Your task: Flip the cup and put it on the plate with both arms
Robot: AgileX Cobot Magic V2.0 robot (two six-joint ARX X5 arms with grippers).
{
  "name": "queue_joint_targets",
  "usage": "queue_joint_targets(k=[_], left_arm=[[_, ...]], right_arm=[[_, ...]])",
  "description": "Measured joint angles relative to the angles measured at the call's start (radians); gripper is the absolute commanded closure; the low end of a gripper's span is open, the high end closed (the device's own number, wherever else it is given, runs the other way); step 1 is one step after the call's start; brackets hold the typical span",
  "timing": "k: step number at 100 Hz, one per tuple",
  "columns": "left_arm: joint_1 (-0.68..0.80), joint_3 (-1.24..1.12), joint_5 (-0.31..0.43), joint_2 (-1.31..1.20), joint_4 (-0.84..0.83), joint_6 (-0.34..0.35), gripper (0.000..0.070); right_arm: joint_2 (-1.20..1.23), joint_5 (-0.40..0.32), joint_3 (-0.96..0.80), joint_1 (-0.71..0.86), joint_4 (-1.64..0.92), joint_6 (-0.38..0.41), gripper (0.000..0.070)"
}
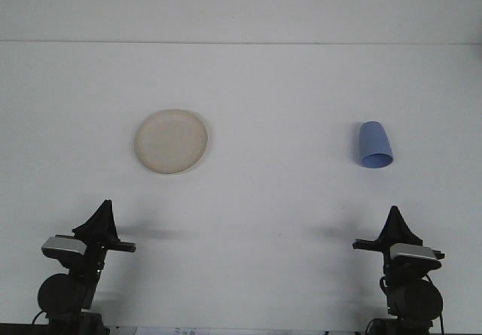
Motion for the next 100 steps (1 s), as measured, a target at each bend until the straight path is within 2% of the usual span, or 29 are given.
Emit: queue_joint_targets(k=[64,81,100], left_arm=[[0.0,0.0,0.0,0.0,0.0,0.0,0.0685],[0.0,0.0,0.0,0.0,0.0,0.0,0.0685],[0.0,0.0,0.0,0.0,0.0,0.0,0.0685]], right_arm=[[0.0,0.0,0.0,0.0,0.002,0.0,0.07],[0.001,-0.001,0.003,0.0,0.113,0.0,0.07],[0.061,-0.009,0.127,0.0,-0.042,0.0,0.07]])
